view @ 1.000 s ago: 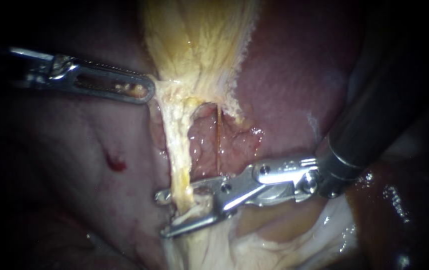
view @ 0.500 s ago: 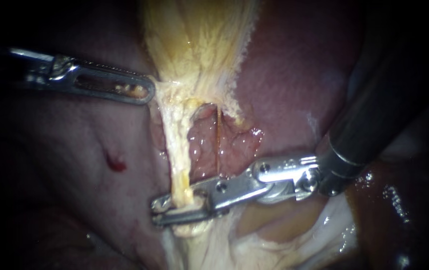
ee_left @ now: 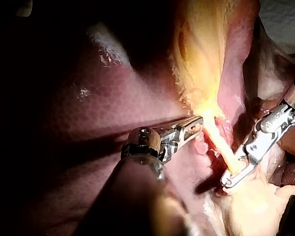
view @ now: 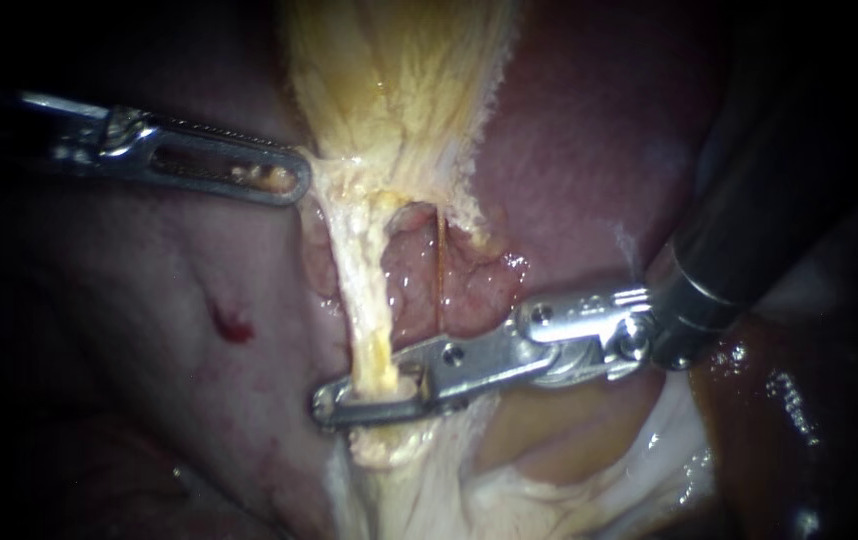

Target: Clipping first clip left tube

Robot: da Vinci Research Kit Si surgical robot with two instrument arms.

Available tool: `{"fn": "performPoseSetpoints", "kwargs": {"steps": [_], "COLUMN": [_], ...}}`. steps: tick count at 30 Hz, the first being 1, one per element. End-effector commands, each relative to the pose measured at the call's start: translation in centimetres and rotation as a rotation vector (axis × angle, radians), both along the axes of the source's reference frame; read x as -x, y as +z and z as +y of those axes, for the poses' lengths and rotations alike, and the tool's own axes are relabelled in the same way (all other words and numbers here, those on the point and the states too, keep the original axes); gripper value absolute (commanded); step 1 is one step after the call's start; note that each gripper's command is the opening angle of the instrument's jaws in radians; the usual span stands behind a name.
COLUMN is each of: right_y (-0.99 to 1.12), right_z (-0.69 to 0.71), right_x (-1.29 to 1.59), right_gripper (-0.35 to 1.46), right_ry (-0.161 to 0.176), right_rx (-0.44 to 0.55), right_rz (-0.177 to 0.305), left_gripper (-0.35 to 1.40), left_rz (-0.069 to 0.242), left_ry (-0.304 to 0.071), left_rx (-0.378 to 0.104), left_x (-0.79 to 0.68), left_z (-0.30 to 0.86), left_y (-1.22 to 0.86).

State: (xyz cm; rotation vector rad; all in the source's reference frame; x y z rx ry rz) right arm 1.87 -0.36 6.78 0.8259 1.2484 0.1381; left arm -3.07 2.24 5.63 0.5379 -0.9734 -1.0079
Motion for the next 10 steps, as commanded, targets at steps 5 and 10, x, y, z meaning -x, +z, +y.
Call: {"fn": "performPoseSetpoints", "kwargs": {"steps": [5,10], "right_y": [0.01,0.02], "right_z": [-0.01,-0.01], "right_x": [0.0,0.0], "right_gripper": [-0.35,-0.35], "right_ry": [0.0,0.0], "right_rx": [0.001,0.001], "right_rz": [0.001,0.001], "left_gripper": [-0.35,-0.35], "left_rz": [0.0,0.0], "left_ry": [0.0,0.0], "left_rx": [0.0,0.0], "left_x": [0.0,0.01], "left_z": [0.0,0.0], "left_y": [0.0,0.0]}}
